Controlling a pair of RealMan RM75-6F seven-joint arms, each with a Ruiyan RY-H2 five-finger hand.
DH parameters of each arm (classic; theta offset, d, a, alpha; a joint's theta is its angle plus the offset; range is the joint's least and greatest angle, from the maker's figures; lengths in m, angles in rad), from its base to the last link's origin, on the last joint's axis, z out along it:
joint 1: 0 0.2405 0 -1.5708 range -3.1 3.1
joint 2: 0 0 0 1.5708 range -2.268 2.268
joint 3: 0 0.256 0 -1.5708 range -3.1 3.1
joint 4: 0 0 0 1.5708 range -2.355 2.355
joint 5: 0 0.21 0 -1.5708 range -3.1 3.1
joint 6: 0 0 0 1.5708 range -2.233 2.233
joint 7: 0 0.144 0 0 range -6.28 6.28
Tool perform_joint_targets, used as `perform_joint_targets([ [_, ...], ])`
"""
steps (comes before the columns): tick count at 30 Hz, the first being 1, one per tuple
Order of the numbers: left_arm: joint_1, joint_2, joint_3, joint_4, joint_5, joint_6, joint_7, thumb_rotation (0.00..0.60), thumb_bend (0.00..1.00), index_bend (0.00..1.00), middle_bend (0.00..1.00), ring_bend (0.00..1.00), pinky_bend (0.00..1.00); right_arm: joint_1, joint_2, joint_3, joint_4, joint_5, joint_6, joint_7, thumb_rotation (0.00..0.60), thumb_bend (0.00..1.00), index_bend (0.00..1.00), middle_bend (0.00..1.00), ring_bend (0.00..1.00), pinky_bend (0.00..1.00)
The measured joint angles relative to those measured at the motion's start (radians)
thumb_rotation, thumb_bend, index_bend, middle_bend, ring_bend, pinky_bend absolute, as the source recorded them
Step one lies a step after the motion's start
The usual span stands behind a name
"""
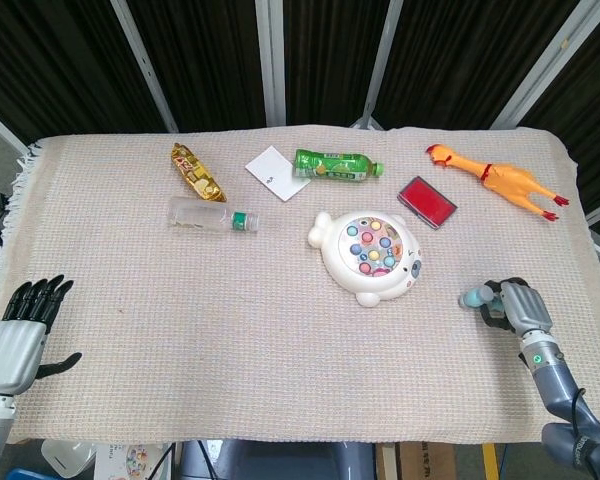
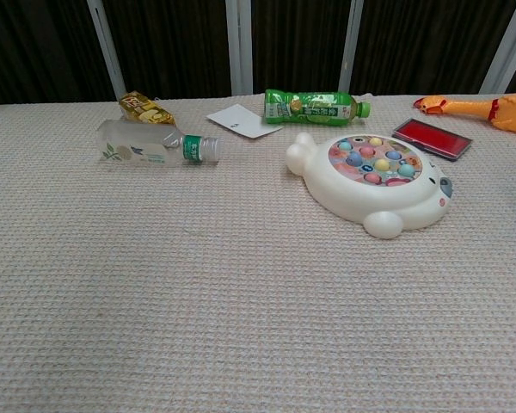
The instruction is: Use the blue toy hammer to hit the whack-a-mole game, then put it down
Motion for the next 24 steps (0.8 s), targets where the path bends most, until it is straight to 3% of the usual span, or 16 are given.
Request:
perform_joint_targets([
  [15,-0.004,0.0,0.001,-0.002,-0.005,-0.008,0.005,0.6,0.03,0.0,0.0,0.0,0.0,-0.003,0.004,0.001,-0.005,-0.015,0.018,0.011,0.6,0.73,0.64,0.57,0.37,0.18],
  [24,-0.007,-0.002,0.002,0.0,-0.006,-0.013,0.004,0.6,0.03,0.0,0.0,0.0,0.0,0.001,0.019,0.0,-0.033,-0.054,0.042,0.02,0.6,0.88,0.75,0.65,0.45,0.26],
])
